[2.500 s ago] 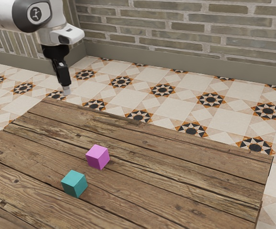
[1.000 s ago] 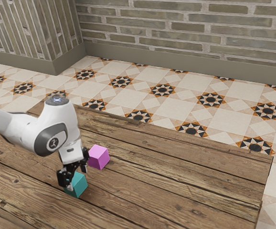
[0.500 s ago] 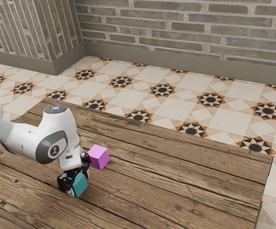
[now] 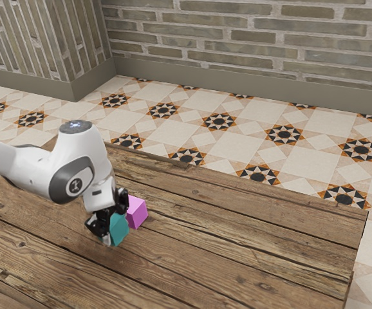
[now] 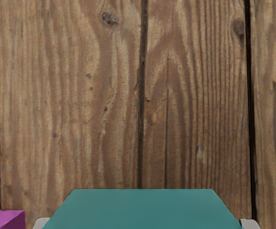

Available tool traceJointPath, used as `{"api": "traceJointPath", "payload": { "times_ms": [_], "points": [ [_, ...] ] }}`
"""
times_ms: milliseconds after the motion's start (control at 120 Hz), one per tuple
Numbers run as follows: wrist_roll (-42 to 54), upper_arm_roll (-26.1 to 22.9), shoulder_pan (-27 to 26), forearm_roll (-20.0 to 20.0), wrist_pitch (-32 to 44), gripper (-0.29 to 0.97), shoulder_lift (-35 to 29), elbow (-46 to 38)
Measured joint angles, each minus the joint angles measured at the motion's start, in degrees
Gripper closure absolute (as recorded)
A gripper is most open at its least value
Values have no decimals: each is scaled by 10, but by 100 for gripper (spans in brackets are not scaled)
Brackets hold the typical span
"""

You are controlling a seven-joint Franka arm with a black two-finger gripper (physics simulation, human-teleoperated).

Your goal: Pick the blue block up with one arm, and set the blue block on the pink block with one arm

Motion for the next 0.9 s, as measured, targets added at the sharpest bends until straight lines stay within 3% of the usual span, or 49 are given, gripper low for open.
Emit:
{"api": "traceJointPath", "payload": {
  "times_ms": [242, 433, 850, 900],
  "points": [
    [6, 3, -7, -2, -98, 29, 58, 124],
    [16, 4, 36, 3, -177, 29, 134, 249],
    [52, 4, 36, 7, -228, 30, 189, 310],
    [56, 4, 36, 7, -230, 25, 194, 311]
  ]
}}
